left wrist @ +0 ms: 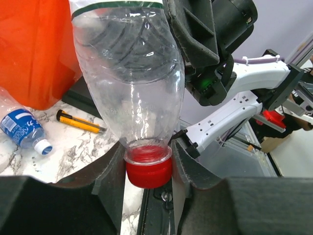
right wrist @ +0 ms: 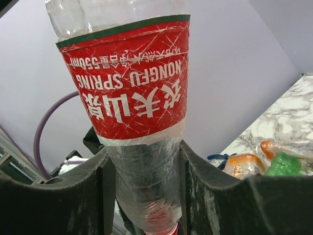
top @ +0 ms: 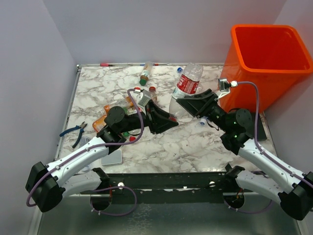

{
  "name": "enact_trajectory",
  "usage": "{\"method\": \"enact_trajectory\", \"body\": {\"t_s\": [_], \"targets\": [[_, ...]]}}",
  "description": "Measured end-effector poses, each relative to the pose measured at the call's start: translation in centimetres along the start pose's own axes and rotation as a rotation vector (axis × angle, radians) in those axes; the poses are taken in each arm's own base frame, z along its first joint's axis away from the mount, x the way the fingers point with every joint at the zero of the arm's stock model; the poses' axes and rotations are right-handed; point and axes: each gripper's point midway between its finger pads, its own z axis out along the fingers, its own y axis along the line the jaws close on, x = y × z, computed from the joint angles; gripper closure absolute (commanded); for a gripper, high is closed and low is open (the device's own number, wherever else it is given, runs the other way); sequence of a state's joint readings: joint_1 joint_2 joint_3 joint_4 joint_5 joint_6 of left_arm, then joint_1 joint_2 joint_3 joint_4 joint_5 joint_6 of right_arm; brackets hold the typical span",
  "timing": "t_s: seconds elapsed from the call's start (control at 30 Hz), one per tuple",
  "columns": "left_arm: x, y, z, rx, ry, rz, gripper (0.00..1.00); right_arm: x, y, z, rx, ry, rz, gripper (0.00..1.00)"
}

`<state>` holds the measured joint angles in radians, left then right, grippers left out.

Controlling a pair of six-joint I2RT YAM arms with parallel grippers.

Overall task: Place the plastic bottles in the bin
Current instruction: Pick up the plastic bottle at the center of the board.

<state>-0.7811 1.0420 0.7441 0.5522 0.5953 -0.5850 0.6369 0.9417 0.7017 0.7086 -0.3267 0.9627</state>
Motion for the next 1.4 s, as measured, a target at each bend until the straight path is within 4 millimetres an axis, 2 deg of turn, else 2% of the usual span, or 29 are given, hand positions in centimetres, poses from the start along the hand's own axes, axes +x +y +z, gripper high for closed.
{"method": "enact_trajectory", "body": {"t_s": [0.07, 0.23, 0.3, 0.33, 0.43, 0.57, 0.67, 0.73, 0.8, 0.93, 1.03, 1.13, 1.2, 1.3, 1.4], "targets": [[0.0, 0.0, 0.0, 0.002, 0.002, 0.0, 0.76, 0.1, 0.0, 0.0, 0.0, 0.002, -0.004, 0.49], [0.3, 0.2, -0.1, -0.004, 0.013, 0.004, 0.92, 0.3, 0.0, 0.0, 0.002, 0.017, -0.014, 0.15], [0.4, 0.3, -0.1, -0.007, 0.018, 0.019, 1.0, 0.6, -0.1, 0.0, 0.01, 0.037, -0.016, 0.06], [0.5, 0.3, -0.1, -0.008, 0.02, 0.024, 1.0, 0.7, -0.1, 0.0, 0.016, 0.047, -0.018, 0.03], [0.7, 0.4, -0.3, -0.015, 0.029, 0.045, 1.0, 0.9, -0.2, -0.2, 0.044, 0.076, -0.029, 0.0], [1.1, 0.9, -0.6, -0.035, 0.057, 0.085, 1.0, 0.2, 0.8, -0.8, 0.09, 0.111, -0.082, 0.0], [0.4, 1.1, -0.9, -0.077, 0.089, 0.186, 1.0, -1.7, 2.1, -1.4, 0.149, 0.125, -0.179, 0.0], [-0.5, 2.0, -1.2, -0.149, 0.107, 0.292, 1.0, -3.8, 3.8, -1.9, 0.179, 0.113, -0.272, 0.0], [-1.2, 2.9, -1.9, -0.236, 0.134, 0.443, 1.0, -6.9, 6.5, -2.8, 0.206, 0.084, -0.387, 0.0], [-0.7, 4.3, -4.0, -0.337, 0.241, 0.76, 1.0, -11.5, 10.8, -5.2, 0.244, 0.019, -0.57, 0.0], [0.6, 6.0, -6.0, -0.366, 0.381, 1.022, 1.0, -13.0, 11.9, -6.6, 0.287, 0.031, -0.657, 0.0], [2.4, 7.2, -7.8, -0.305, 0.546, 1.306, 1.0, -12.2, 10.1, -6.4, 0.348, 0.133, -0.698, 0.0], [3.4, 7.5, -8.6, -0.237, 0.641, 1.468, 1.0, -10.4, 7.0, -5.9, 0.408, 0.246, -0.698, 0.0], [3.3, 7.3, -8.5, -0.163, 0.71, 1.668, 1.0, -6.1, 1.2, -5.5, 0.489, 0.466, -0.668, 0.0], [2.9, 6.7, -8.0, -0.089, 0.754, 1.864, 1.0, -1.8, -3.3, -5.9, 0.53, 0.668, -0.614, 0.0]]}}
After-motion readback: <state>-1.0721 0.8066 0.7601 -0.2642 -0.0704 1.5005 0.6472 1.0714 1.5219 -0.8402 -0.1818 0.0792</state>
